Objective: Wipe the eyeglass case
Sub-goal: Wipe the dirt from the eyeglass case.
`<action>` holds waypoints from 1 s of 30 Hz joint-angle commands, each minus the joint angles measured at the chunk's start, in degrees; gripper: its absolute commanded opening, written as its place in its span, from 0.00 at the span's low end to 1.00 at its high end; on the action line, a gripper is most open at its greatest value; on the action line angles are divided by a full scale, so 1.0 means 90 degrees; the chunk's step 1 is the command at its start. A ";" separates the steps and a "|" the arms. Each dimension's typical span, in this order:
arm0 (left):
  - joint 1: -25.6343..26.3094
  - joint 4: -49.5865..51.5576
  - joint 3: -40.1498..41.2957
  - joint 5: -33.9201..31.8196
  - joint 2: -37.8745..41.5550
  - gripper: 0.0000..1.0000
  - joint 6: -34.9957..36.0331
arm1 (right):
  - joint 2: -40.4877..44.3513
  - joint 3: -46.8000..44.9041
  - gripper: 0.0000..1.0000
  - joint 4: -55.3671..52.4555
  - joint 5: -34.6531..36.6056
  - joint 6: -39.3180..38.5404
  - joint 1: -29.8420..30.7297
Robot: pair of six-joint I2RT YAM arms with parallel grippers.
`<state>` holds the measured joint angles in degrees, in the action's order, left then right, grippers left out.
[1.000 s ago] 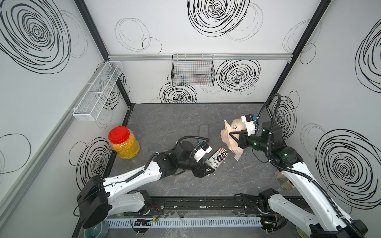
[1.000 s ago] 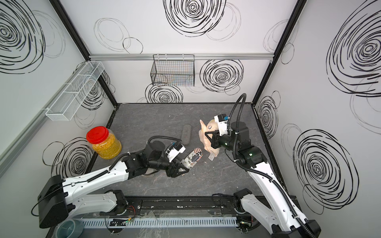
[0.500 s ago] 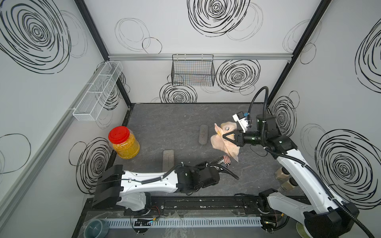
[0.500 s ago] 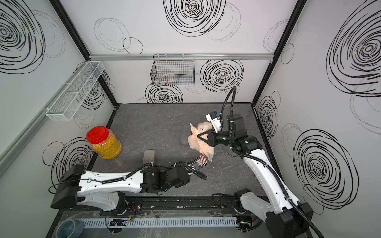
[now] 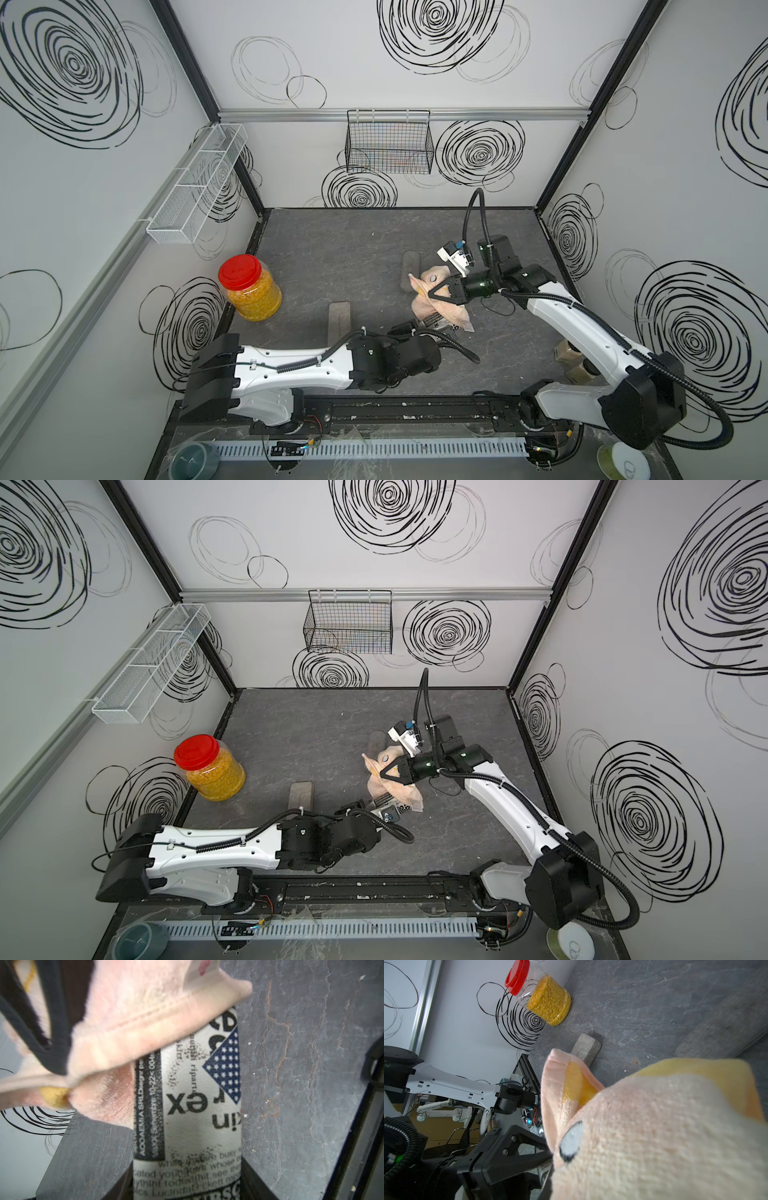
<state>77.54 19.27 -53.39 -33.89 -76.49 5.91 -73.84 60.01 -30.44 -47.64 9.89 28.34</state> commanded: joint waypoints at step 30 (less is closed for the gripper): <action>-0.0003 -0.0509 -0.0056 -0.0299 0.0022 0.51 0.0114 | -0.0215 0.0669 0.02 -0.1762 0.1203 -0.0435 0.0197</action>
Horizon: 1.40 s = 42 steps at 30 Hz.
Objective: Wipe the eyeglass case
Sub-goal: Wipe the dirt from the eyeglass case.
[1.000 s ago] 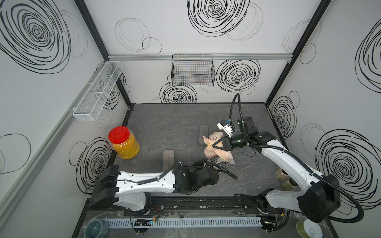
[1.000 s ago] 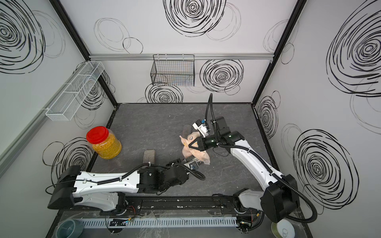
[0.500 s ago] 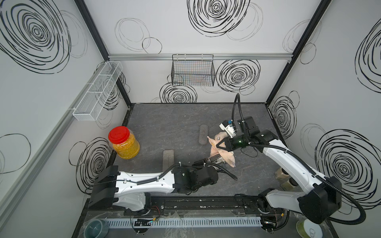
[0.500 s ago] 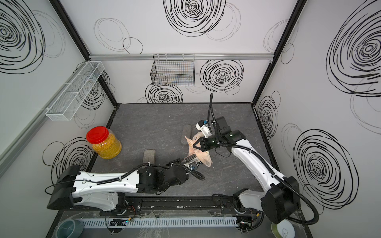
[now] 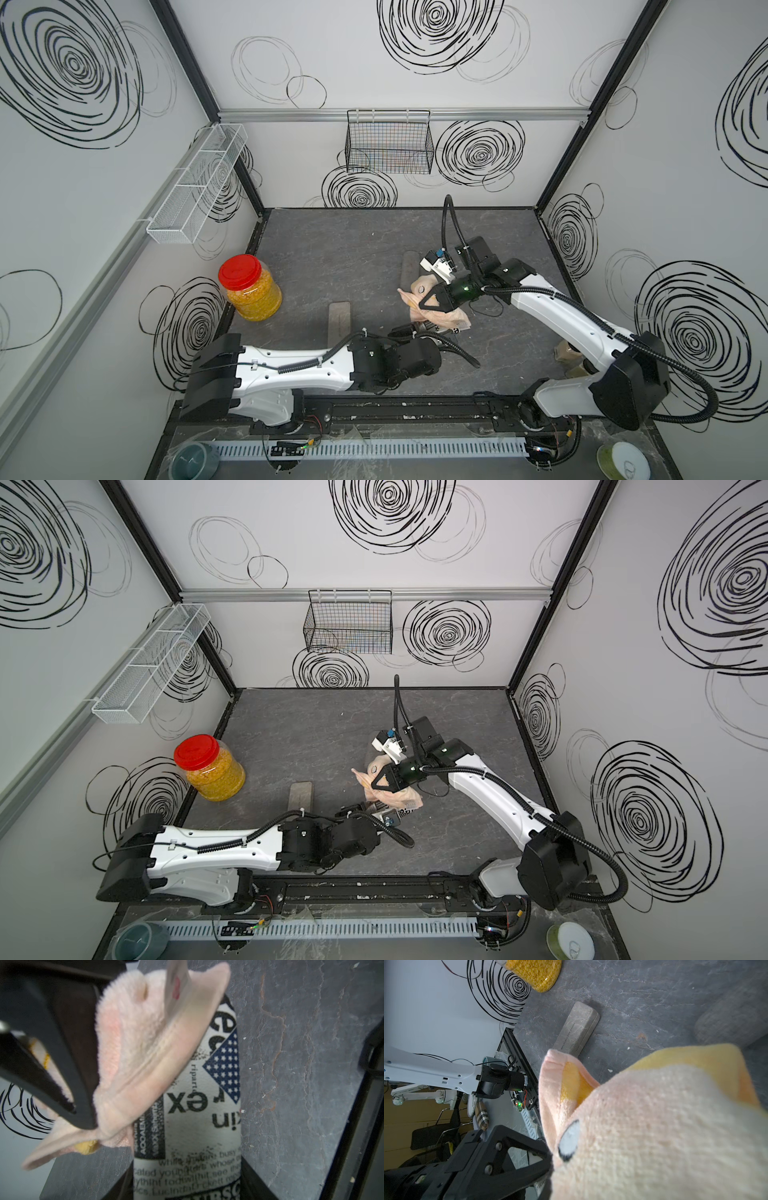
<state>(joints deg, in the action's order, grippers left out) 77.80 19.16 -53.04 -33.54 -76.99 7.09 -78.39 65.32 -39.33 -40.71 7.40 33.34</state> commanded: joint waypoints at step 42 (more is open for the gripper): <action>-0.0055 -0.0305 -0.0075 -0.0530 0.0064 0.51 -0.0185 | 0.0231 -0.0047 0.01 -0.0278 0.0549 0.0392 -0.0177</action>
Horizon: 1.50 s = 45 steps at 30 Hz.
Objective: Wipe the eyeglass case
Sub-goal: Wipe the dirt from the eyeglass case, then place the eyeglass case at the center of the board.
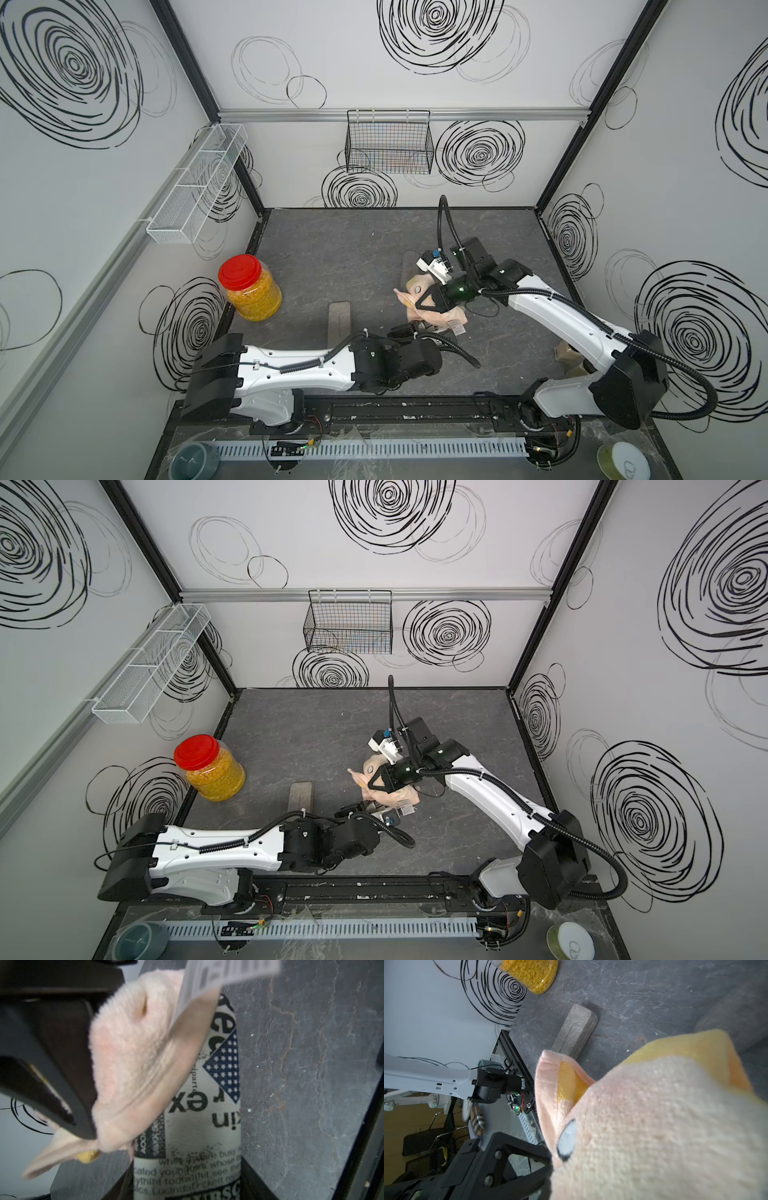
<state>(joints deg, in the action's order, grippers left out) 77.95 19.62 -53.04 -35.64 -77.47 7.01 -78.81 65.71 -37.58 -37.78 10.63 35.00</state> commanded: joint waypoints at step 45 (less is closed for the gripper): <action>-0.1960 0.0177 0.2096 0.2530 0.0089 0.62 -0.5778 | 0.2572 -0.2377 0.01 0.1994 0.1201 0.0720 -0.1632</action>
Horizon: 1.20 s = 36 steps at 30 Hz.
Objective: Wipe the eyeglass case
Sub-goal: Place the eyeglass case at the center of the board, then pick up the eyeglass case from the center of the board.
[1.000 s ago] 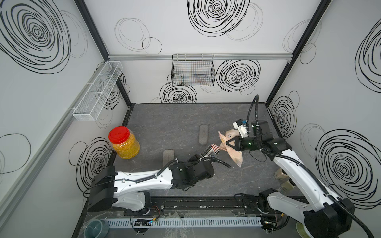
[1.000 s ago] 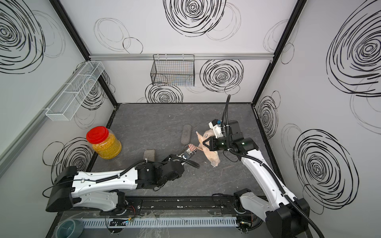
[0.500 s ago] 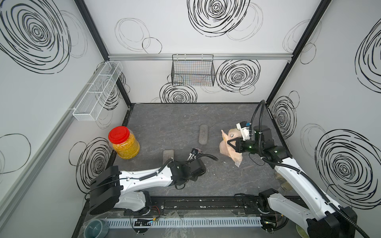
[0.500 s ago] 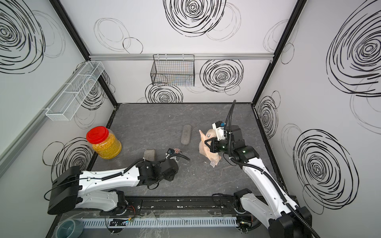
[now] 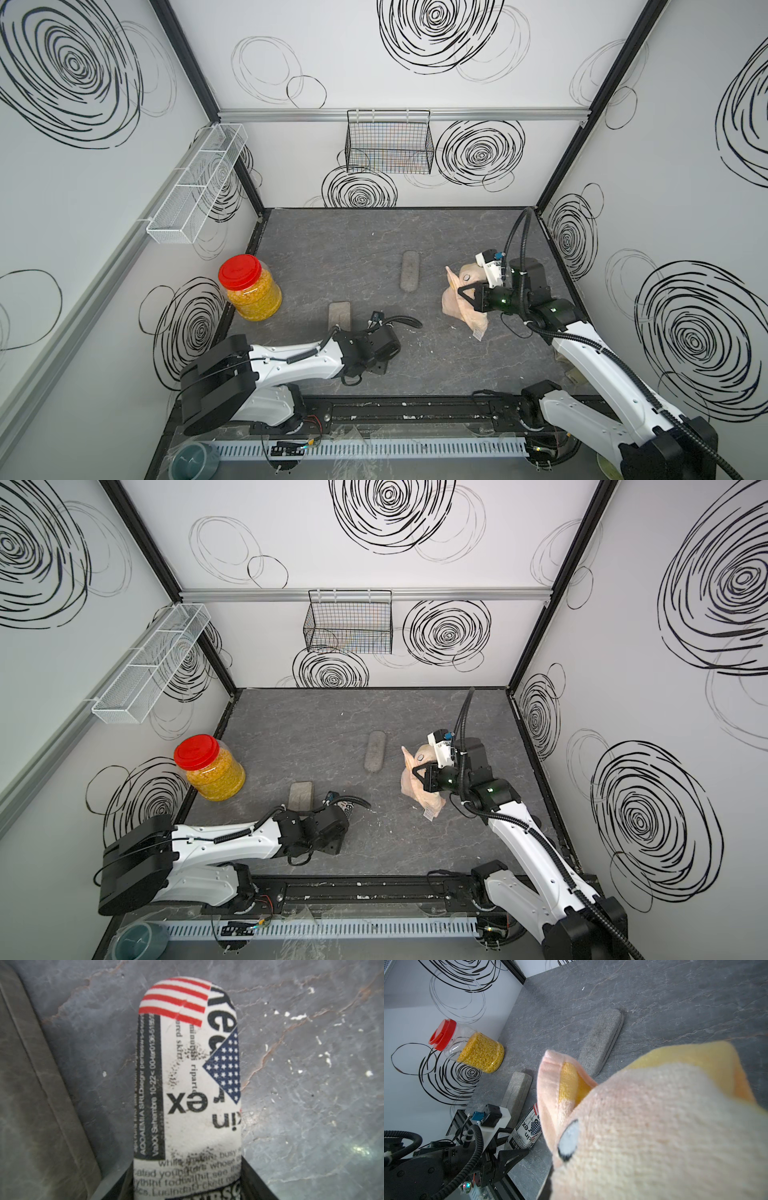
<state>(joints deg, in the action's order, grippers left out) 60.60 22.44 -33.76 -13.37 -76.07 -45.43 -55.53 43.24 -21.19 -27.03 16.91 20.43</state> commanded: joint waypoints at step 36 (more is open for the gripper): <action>-0.2273 -0.0471 -0.4632 0.0109 -0.3462 0.91 0.1835 | 0.0814 -0.0381 0.01 -0.0196 0.0836 0.0153 0.0051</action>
<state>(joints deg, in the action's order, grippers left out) 39.97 21.43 -72.97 -11.62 -104.68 -28.49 -48.93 40.45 -22.31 -20.21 17.98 20.51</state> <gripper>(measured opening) 0.906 0.117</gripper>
